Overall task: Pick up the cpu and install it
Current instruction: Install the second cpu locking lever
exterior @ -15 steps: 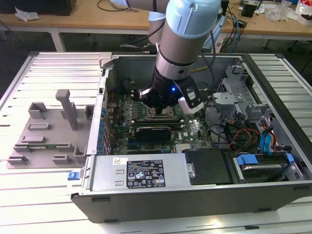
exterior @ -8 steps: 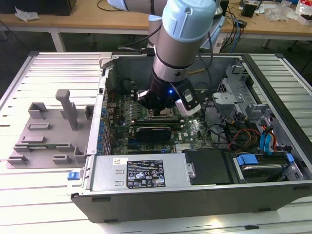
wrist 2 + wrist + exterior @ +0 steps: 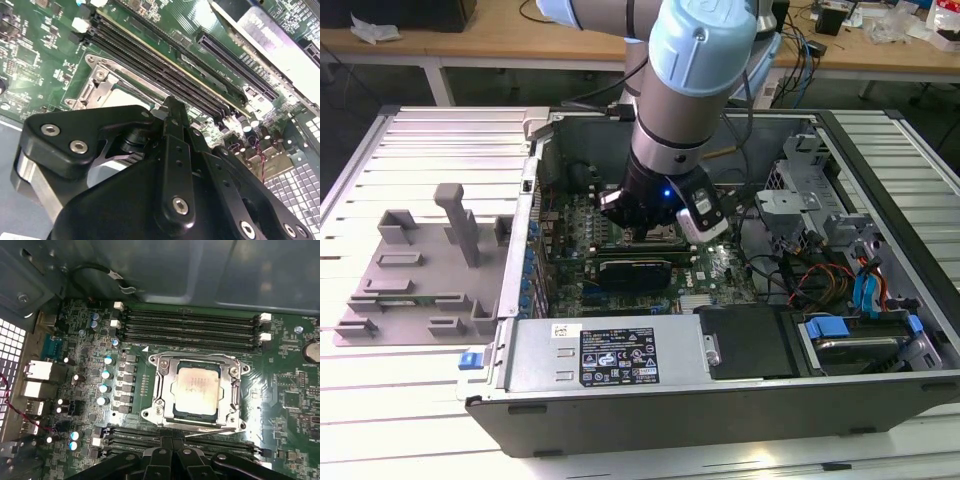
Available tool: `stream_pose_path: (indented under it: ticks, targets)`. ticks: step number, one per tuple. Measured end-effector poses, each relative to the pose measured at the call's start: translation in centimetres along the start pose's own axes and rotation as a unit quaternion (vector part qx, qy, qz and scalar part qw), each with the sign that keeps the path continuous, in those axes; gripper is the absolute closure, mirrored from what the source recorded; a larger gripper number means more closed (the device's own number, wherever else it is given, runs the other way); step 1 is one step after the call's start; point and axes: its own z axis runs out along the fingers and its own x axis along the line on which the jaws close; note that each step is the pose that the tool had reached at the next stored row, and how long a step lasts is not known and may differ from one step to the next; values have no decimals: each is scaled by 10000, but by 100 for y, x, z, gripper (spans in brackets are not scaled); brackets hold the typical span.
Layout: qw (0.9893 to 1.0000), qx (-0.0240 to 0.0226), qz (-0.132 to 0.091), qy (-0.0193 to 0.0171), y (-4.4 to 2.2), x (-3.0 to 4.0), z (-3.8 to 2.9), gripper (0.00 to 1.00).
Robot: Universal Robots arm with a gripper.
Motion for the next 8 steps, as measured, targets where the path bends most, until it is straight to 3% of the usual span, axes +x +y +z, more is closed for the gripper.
stream_pose_path:
  ticks: [8]
  targets:
    - [10000,-2,-1,-4,1,98,181,89]
